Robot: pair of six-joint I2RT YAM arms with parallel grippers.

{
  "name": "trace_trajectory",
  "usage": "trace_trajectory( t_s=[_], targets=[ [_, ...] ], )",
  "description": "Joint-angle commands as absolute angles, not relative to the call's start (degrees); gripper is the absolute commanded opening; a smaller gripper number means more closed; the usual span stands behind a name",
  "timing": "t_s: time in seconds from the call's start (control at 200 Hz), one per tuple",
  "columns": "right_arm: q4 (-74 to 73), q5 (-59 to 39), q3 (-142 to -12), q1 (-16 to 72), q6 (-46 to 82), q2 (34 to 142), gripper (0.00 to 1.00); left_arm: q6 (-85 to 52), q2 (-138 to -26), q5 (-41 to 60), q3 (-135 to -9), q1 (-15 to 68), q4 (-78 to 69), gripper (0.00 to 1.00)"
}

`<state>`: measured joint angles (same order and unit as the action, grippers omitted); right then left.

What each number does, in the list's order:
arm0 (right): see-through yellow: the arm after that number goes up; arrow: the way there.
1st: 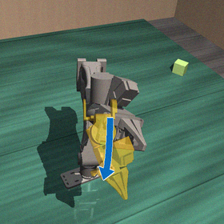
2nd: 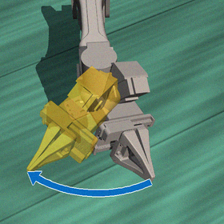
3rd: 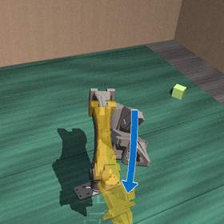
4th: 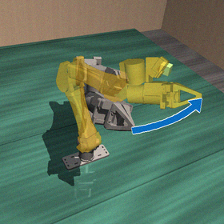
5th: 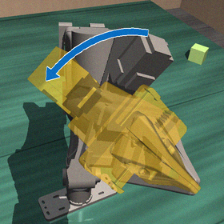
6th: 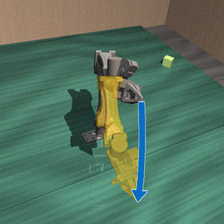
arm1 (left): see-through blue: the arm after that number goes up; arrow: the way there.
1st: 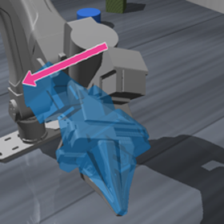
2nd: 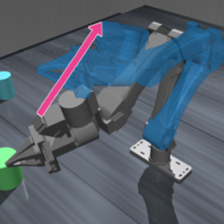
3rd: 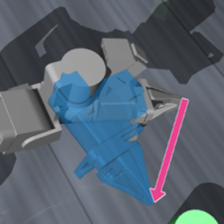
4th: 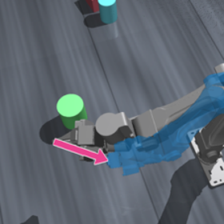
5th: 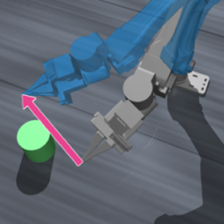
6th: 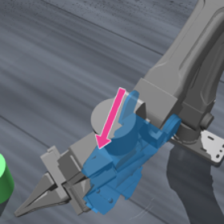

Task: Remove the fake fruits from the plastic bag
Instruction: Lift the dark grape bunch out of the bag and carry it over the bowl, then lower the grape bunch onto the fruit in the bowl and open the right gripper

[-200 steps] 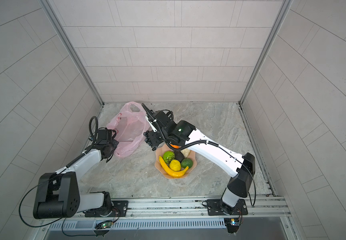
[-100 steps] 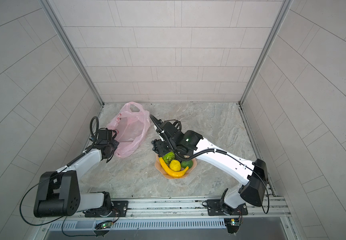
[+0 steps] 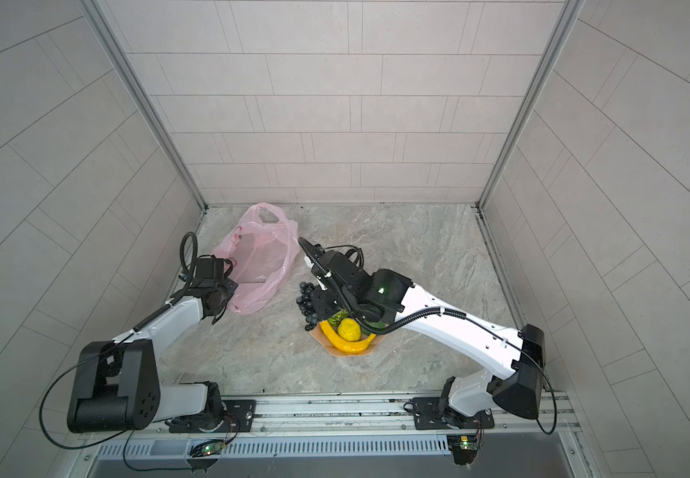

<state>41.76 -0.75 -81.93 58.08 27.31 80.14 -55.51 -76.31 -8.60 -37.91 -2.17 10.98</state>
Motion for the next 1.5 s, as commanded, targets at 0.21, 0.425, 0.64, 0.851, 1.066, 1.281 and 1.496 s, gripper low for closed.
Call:
trace_trajectory(
  t_s=[0.21, 0.425, 0.64, 0.851, 1.066, 1.281, 1.496],
  targets=[
    [41.12, 0.64, -78.29, 58.62, 30.00, 79.91, 0.00, -54.80, -76.78, -9.34, -38.74, -2.18, 12.42, 0.00],
    [39.35, 1.17, -77.63, 58.47, 31.79, 82.08, 0.00, -54.75, -76.82, -9.32, -38.79, -2.20, 12.53, 0.00],
    [38.15, 1.61, -79.43, 56.67, 31.46, 84.92, 0.00, -54.74, -76.97, -9.21, -38.89, -2.20, 12.59, 0.00],
    [37.21, 0.67, -79.55, 52.52, 31.73, 88.08, 0.00, -54.76, -77.00, -9.14, -38.92, -2.20, 12.65, 0.00],
    [35.97, -0.76, -79.54, 49.26, 31.79, 90.53, 0.00, -54.73, -77.40, -9.05, -39.03, -2.20, 12.57, 0.00],
    [35.16, -0.75, -77.19, 46.35, 32.69, 91.10, 0.00, -54.67, -77.52, -9.05, -39.20, -2.19, 12.70, 0.00],
    [34.28, 0.26, -72.73, 43.94, 33.70, 90.28, 0.00, -54.65, -77.72, -8.88, -39.33, -2.14, 12.66, 0.00]
  ],
)
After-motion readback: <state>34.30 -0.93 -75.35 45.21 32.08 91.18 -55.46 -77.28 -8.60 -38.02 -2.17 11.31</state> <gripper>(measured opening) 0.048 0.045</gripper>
